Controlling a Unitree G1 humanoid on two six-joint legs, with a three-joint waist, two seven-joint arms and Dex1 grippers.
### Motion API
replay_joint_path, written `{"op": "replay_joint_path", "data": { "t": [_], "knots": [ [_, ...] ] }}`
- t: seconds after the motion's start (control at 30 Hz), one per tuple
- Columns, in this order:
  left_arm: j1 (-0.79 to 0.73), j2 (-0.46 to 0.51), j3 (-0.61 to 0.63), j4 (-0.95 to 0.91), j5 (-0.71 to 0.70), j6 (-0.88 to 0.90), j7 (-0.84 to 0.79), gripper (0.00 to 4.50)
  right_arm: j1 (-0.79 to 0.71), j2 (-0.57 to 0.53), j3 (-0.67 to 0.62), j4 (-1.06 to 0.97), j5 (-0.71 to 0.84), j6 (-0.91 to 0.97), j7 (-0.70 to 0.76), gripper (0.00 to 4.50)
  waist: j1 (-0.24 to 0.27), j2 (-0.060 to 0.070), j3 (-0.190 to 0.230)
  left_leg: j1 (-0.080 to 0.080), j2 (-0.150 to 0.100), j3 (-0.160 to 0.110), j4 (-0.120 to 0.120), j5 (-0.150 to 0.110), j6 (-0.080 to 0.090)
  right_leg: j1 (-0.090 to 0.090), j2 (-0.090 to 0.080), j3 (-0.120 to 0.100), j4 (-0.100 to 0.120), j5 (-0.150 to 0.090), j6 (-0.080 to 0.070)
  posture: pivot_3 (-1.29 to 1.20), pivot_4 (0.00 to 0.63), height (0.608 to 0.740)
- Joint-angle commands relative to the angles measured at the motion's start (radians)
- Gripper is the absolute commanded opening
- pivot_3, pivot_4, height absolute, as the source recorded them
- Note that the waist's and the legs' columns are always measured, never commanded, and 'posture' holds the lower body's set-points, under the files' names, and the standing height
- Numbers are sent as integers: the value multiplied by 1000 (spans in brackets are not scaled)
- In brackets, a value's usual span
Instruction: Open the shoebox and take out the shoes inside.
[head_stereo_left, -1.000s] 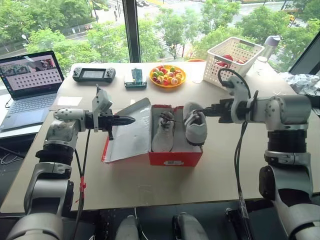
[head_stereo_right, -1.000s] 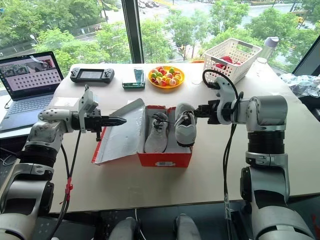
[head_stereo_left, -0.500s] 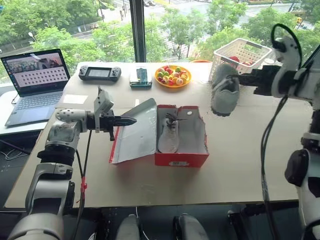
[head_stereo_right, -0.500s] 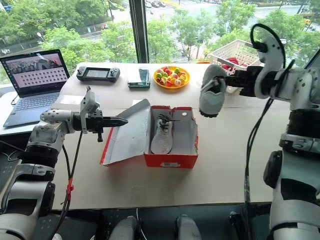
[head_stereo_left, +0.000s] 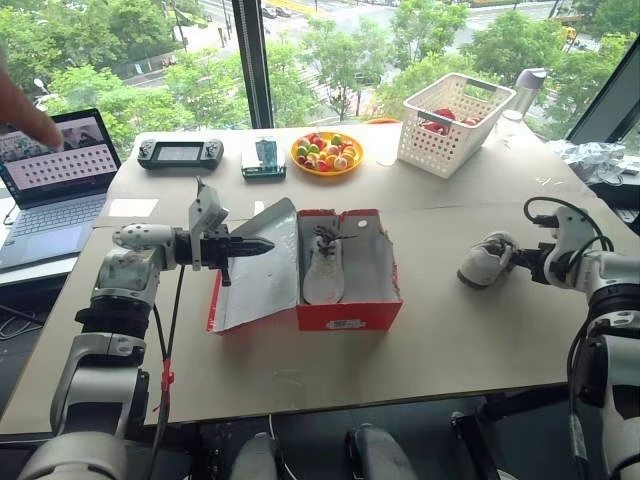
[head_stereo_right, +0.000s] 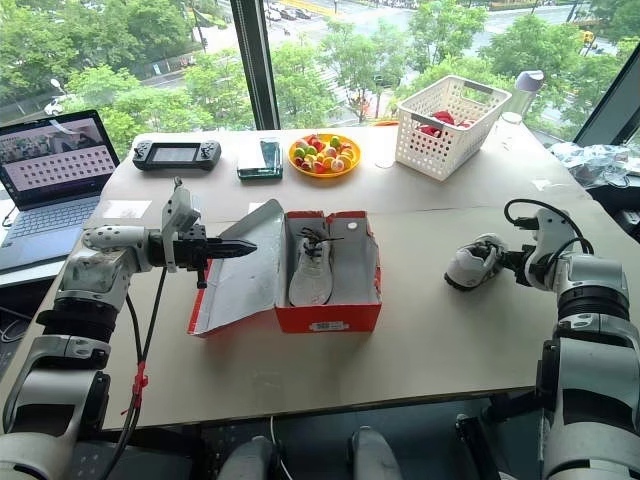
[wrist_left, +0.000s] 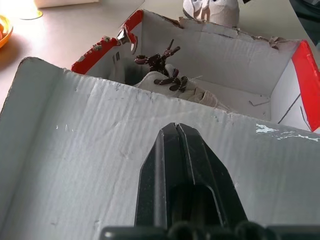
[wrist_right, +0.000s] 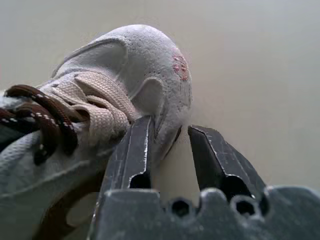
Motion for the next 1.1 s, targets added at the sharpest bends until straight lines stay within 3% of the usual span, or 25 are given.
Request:
{"op": "replay_joint_path", "data": {
  "t": [0.03, 0.13, 0.2, 0.3, 0.43, 0.57, 0.63, 0.7, 0.77, 0.83, 0.93, 1.1],
  "knots": [
    [-2, -1, 12, -40, -18, 7, 6, 0, 27, -49, 116, -13, -152, -132, -58, 2891, 2, 0, 0, 0, -1, 0, 0, 0, 0, 0, 0, 1, 0, 0, 1, 0, 150, 738],
    [1, -3, 14, -45, -18, 11, 7, 0, 24, -68, 162, -29, -208, -180, -95, 3851, 6, 0, 0, 0, -2, 0, 1, 1, -1, 0, -1, 4, -1, 1, 2, 0, 150, 738],
    [3, -3, 14, -49, -18, 13, 8, 0, 14, -78, 158, -60, -211, -183, -94, 3851, 9, 0, 0, -1, -4, 0, 1, 1, -2, 1, -1, 6, -2, 2, 4, 0, 150, 738],
    [6, 1, 16, -59, -20, 19, 8, 0, 10, -132, 109, -278, -179, -85, -41, 3851, 9, 0, 0, -3, -6, 1, 1, 1, -2, 0, -2, 9, -4, 4, 5, 0, 150, 738],
    [9, 12, 24, -71, -24, 31, 10, 0, 79, -218, 48, -737, -98, 169, 121, 3851, 9, 2, 2, -4, -7, 1, 1, 1, -1, -2, -3, 11, -4, 5, 6, 0, 150, 738],
    [15, 19, 26, -77, -24, 35, 12, 0, 60, -245, 7, -1034, 33, 442, 236, 3851, 5, 2, 2, -3, -6, 1, 0, 0, -1, -2, -2, 11, -4, 4, 6, 0, 150, 738],
    [18, 19, 27, -79, -25, 37, 13, 0, -15, -146, -33, -1140, 161, 631, 253, 3851, 4, 2, 2, -3, -6, 1, 0, 0, -1, -1, -2, 11, -4, 4, 7, 0, 150, 738],
    [22, 17, 24, -84, -26, 39, 16, 0, -120, 131, -105, -1264, 337, 931, 250, 3851, -6, 1, 2, -1, -6, 1, 2, 0, -1, -2, 0, 14, -3, 5, 7, 0, 150, 738],
    [27, 12, 22, -91, -29, 45, 20, 0, -102, 245, -83, -1336, 387, 1062, 239, 4108, -9, 1, 2, 1, -9, -3, 2, 0, -1, -2, 3, 20, -1, 8, 7, 0, 150, 738],
    [32, 7, 21, -100, -31, 50, 25, 0, -57, 270, -58, -1360, 388, 1093, 206, 4473, 8, 0, 2, 0, -10, -11, 3, 1, 0, -1, 5, 17, 1, 7, 6, 0, 150, 738],
    [39, 6, 22, -110, -35, 56, 31, 0, -29, 298, 13, -1330, 376, 1070, 153, 4473, 38, 0, 2, -5, -10, -11, 6, 2, -2, -2, 0, 9, 0, 9, 1, 0, 150, 738],
    [52, 9, 24, -123, -42, 61, 40, 0, -12, 302, 143, -1217, 333, 939, 106, 4473, 38, 0, 2, -15, -12, -11, 15, 2, -1, -4, -2, 9, -5, 13, 4, 0, 150, 738]
  ]
}}
